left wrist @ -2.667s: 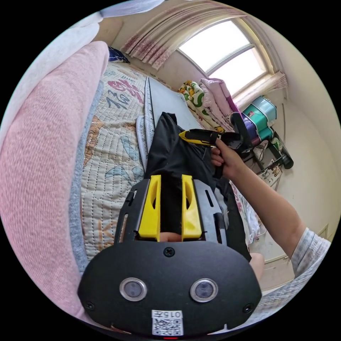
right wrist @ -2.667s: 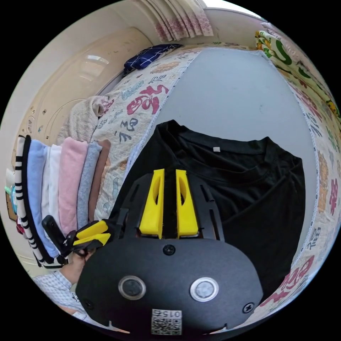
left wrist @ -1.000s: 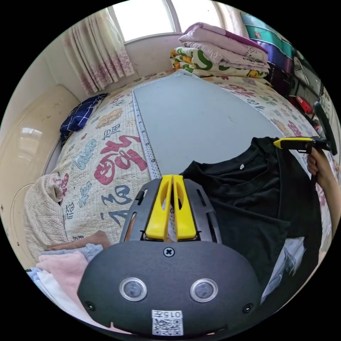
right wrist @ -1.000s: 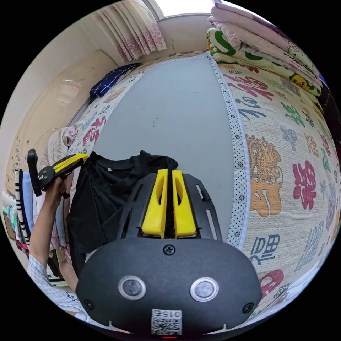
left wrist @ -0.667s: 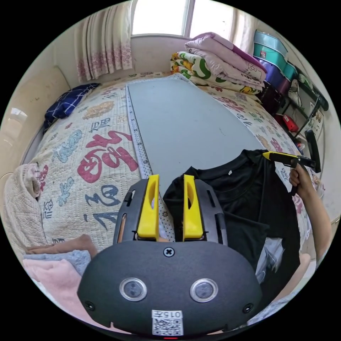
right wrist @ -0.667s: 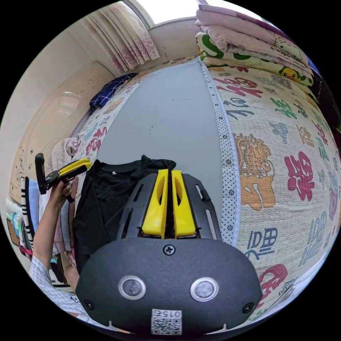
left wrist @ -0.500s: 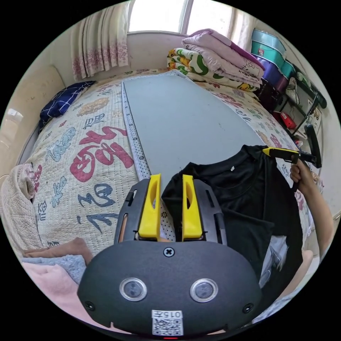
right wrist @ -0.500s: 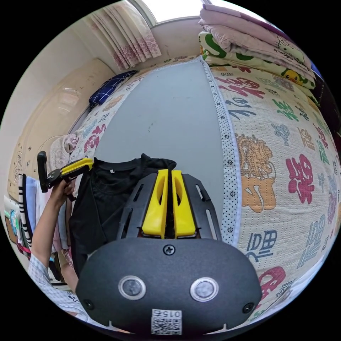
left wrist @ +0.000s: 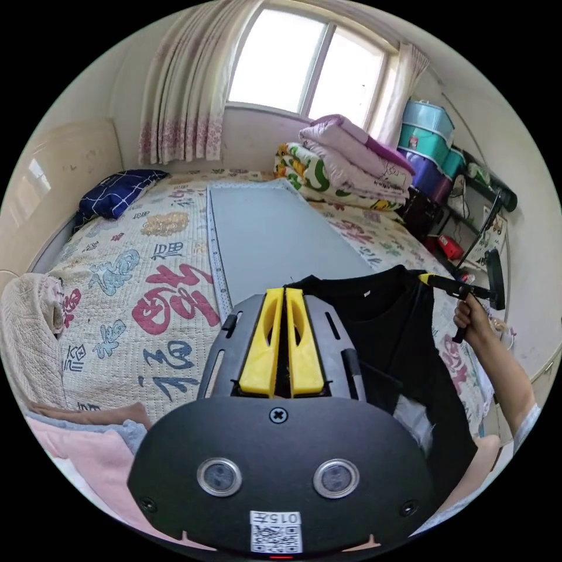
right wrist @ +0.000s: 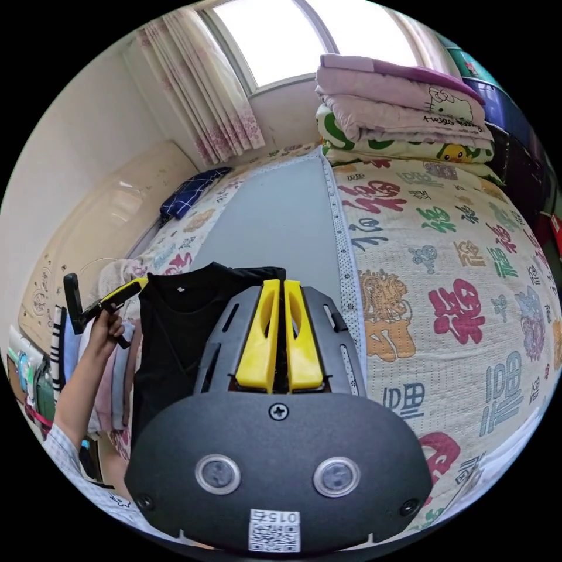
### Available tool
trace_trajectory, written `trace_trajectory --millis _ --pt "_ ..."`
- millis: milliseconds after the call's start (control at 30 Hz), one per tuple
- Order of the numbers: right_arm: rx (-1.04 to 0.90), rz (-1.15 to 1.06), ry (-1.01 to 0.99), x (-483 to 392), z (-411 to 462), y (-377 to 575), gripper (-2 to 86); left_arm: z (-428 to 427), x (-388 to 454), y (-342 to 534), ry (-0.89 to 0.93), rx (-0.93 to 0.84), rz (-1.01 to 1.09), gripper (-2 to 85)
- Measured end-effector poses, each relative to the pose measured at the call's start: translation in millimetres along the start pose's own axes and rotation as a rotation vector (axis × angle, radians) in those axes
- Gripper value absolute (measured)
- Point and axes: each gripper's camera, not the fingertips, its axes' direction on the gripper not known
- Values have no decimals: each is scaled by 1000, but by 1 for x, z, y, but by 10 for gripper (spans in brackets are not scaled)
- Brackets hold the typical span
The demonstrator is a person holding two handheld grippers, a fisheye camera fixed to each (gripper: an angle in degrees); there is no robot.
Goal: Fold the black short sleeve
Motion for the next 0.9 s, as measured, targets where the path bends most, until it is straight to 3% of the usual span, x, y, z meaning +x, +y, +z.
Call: trace_trajectory --millis 200,367,533,700,800,900 --pt "-4 -102 -152 -47 -162 76 -3 -119 46 82 133 106 5 1" --pt "-29 -191 -243 -71 -301 241 -1 -227 103 230 269 38 187 1" --pt "-242 -125 -363 -62 -330 383 2 -245 122 375 396 -191 314 1" --pt "-410 -78 -298 -61 -329 438 16 -215 151 448 290 -520 415 -1" --pt "-410 -61 -256 -58 -356 433 39 -230 157 459 212 -515 461 -1" --pt "-307 -37 -220 -46 -397 415 47 -258 132 445 223 -372 336 3"
